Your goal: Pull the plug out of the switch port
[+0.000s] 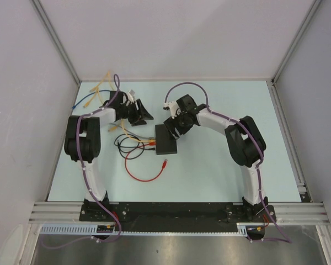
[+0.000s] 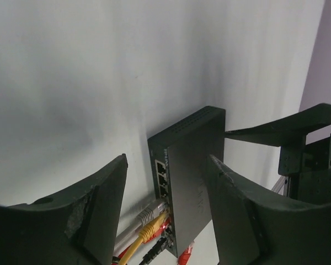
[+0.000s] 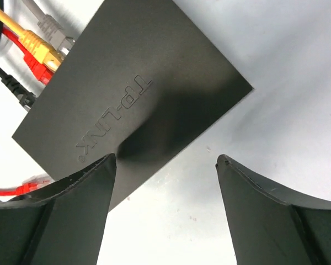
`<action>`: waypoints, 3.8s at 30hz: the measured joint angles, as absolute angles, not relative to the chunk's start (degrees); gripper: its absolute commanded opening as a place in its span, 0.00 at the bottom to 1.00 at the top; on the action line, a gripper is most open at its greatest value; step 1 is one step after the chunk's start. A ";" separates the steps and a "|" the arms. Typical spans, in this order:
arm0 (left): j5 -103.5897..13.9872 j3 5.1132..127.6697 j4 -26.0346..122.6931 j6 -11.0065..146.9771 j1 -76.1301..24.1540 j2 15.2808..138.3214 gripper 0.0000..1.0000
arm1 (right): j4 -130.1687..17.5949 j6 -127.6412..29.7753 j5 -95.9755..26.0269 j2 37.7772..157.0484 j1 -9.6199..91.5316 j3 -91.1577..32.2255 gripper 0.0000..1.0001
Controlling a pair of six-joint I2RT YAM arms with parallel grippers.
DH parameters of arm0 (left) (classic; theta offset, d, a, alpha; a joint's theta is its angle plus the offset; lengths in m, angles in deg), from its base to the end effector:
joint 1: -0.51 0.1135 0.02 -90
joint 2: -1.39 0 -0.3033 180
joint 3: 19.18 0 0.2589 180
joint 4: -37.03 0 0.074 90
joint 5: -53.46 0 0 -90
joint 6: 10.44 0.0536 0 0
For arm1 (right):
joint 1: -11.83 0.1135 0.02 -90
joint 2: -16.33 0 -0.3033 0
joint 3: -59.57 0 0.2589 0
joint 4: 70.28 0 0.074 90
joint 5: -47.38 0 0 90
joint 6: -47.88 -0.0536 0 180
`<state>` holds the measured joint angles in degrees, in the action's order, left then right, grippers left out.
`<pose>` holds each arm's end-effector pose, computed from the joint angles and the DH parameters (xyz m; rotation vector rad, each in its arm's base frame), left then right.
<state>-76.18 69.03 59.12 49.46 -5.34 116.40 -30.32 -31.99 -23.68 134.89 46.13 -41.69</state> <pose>0.4493 -0.0804 0.1848 -0.1902 2.4560 -1.1194 0.3864 0.2847 0.1980 -1.0975 2.3514 0.5821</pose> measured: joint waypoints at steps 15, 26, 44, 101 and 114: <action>-70.58 63.26 60.17 49.04 -6.71 112.83 0.66 | -26.75 -29.45 -16.79 144.03 48.93 -54.06 0.74; -71.39 68.90 69.61 62.79 -3.94 109.66 0.50 | -26.49 -29.02 -19.61 139.44 47.27 -53.16 0.41; -79.00 69.73 83.03 78.68 -2.41 115.87 0.46 | -24.50 -28.01 -12.09 144.80 50.09 -57.79 0.00; -84.75 84.24 99.51 98.66 -5.16 128.92 0.00 | -25.77 -29.67 -11.57 146.79 50.40 -58.73 0.00; -86.43 83.82 102.70 100.25 -4.64 128.81 0.33 | -25.92 -30.06 -11.96 146.79 50.33 -58.71 0.00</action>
